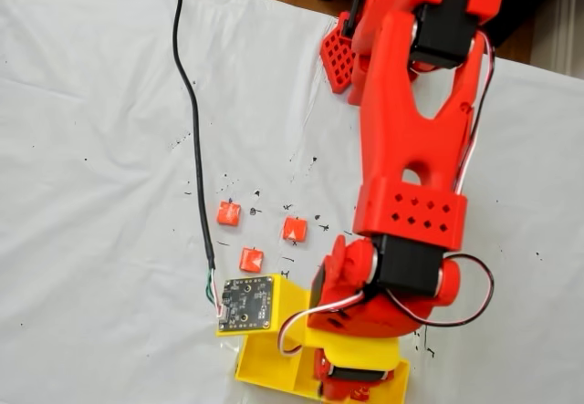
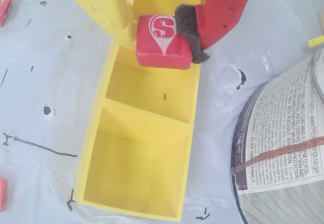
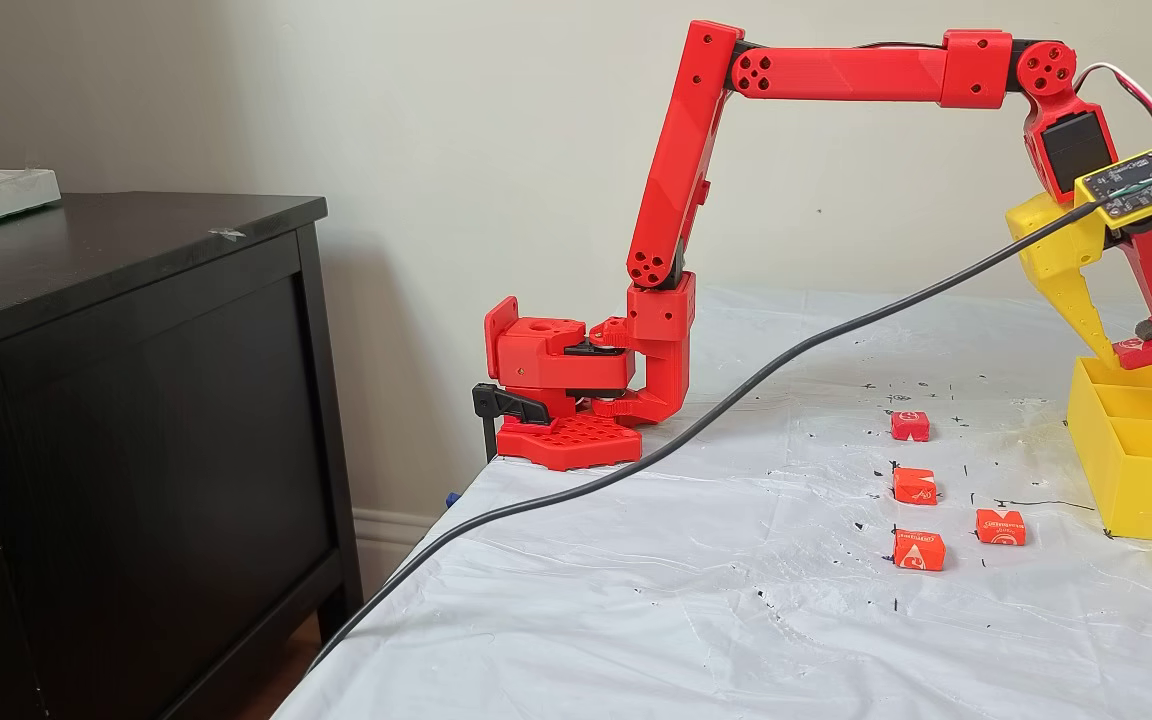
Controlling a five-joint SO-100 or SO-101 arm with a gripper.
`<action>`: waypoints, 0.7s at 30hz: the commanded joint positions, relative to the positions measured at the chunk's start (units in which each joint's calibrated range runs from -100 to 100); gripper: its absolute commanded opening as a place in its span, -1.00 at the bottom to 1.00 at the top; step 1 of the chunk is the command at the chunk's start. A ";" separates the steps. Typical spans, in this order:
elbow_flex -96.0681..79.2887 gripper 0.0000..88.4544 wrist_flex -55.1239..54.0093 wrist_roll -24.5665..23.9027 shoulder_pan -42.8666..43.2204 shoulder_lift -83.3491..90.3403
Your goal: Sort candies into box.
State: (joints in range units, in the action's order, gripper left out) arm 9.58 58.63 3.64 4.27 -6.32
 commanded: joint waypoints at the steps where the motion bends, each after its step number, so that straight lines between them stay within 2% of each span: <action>1: 7.76 -0.15 -0.39 -0.15 0.08 1.57; 10: 7.21 -0.19 -0.06 -0.15 0.17 2.84; 12: 6.48 -0.29 -0.14 0.20 0.26 3.61; 17: 3.57 -0.98 -0.39 0.44 0.90 7.08; 21: 1.11 -1.00 1.01 0.88 1.53 10.14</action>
State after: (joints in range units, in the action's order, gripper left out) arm 10.81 58.87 3.64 4.27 -5.13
